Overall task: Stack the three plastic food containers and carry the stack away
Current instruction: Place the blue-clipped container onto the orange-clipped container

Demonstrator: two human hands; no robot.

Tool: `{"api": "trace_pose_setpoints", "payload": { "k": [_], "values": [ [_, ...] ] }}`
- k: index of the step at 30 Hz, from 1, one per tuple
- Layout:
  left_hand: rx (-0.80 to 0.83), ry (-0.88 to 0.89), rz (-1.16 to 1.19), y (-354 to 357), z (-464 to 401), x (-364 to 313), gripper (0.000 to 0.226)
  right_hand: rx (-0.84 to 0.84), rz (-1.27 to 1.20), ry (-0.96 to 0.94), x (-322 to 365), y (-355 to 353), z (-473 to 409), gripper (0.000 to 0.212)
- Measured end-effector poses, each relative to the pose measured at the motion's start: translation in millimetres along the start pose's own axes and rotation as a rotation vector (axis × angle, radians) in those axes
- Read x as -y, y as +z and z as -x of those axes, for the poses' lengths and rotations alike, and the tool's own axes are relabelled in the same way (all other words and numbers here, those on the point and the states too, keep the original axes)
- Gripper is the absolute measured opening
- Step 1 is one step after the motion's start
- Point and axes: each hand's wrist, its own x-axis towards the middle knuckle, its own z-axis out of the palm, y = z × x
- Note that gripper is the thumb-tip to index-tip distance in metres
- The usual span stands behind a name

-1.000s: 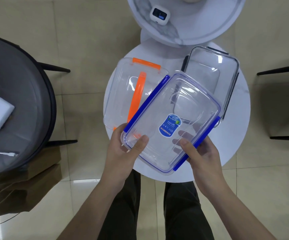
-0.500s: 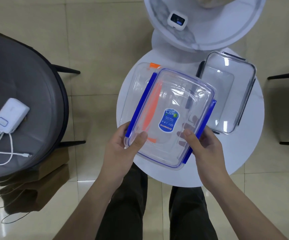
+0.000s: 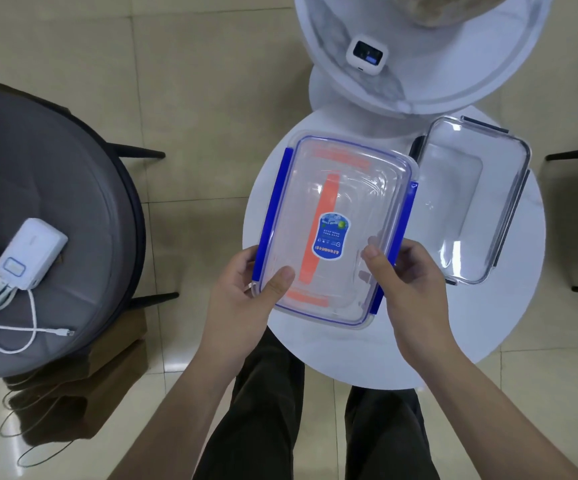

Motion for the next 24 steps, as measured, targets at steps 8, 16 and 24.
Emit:
{"api": "trace_pose_setpoints", "payload": {
  "k": [8, 16, 24],
  "values": [
    [-0.012, -0.001, -0.061, -3.7, -14.1, -3.2, 0.059, -0.034, 0.029, 0.0, 2.0, 9.8, -11.7, 0.034],
    [0.015, -0.01, -0.096, -6.7, -15.0, -4.4, 0.06, -0.043, 0.045, 0.011, -3.1, 11.6, -13.1, 0.038],
    [0.027, -0.039, -0.153, -8.4, -14.2, -6.2, 0.064, -0.042, 0.042, 0.011, -5.7, 11.6, -11.4, 0.032]
  ]
}}
